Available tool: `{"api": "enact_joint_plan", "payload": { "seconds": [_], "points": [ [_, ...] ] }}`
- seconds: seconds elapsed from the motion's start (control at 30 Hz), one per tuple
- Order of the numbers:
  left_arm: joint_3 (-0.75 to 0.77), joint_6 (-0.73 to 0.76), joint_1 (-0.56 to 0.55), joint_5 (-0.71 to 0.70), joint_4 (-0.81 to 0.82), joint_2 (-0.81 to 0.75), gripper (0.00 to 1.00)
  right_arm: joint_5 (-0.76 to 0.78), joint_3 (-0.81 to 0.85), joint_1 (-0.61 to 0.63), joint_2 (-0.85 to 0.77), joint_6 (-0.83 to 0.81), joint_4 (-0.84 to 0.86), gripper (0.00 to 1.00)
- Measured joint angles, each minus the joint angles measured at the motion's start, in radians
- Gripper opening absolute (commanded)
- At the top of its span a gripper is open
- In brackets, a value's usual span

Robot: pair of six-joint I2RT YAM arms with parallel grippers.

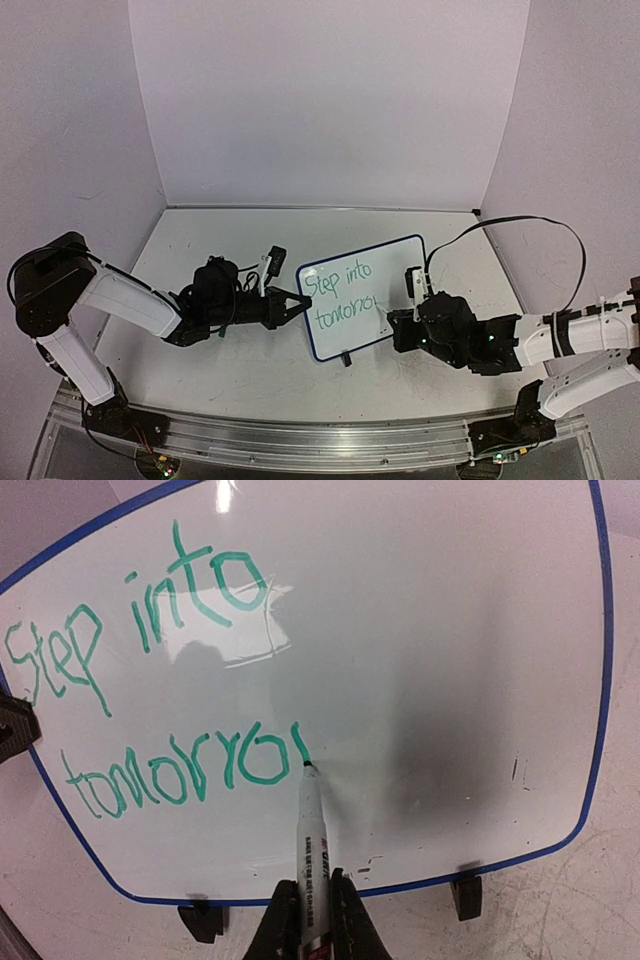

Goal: Write a sentence on the whiteboard

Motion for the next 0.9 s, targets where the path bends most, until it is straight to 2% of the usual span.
{"api": "enact_joint_plan", "payload": {
  "seconds": [0.9],
  "points": [
    [0.000, 0.000, 0.000, -0.003, 0.000, 0.000, 0.00, 0.076, 0.028, -0.001, 0.015, -0.043, 0.003, 0.00]
  ]
}}
